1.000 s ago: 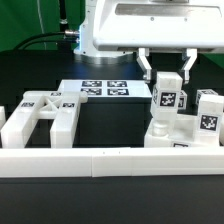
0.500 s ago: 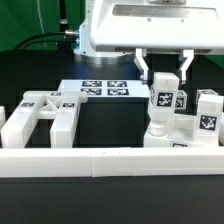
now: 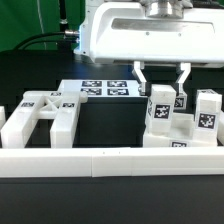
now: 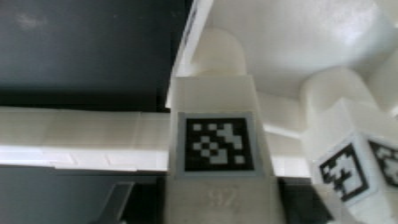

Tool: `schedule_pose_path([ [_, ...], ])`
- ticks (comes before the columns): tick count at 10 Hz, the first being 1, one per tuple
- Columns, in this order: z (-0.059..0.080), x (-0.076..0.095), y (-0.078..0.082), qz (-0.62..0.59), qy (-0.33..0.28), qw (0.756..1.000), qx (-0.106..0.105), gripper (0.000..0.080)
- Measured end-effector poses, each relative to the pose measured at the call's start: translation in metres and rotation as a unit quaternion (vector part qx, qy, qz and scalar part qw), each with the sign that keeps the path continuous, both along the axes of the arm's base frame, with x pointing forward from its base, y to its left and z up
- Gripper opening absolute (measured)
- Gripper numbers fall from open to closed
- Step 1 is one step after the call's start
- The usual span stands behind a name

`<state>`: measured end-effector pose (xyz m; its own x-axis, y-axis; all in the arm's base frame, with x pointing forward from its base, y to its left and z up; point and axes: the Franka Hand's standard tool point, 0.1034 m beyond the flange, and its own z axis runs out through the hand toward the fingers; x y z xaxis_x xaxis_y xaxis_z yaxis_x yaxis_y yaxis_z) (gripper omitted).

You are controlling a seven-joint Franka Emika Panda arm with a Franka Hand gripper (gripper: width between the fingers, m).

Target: Assemble chair

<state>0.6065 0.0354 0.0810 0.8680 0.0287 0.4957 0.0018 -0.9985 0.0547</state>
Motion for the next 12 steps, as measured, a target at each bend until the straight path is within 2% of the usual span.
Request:
schedule_pose_path([
  [3, 0.0, 0.0, 0.0, 0.0, 0.0, 1.0, 0.0, 0.0303],
  [4, 0.0, 0.0, 0.0, 0.0, 0.0, 1.0, 0.0, 0.0489],
  [5, 0.0, 0.0, 0.0, 0.0, 0.0, 1.0, 0.0, 0.0604],
  [6, 0.003, 0.001, -0.003, 0.003, 0.005, 1.0, -0.001, 0.0604],
  [8, 0.02, 0.006, -0.009, 0.011, 0.015, 1.0, -0.002, 0.0646],
  [10, 0.034, 0.011, -0.008, 0.013, 0.021, 1.0, 0.001, 0.0649],
  [12, 0.03, 0.009, -0.007, 0.014, 0.029, 0.999, 0.002, 0.0649],
])
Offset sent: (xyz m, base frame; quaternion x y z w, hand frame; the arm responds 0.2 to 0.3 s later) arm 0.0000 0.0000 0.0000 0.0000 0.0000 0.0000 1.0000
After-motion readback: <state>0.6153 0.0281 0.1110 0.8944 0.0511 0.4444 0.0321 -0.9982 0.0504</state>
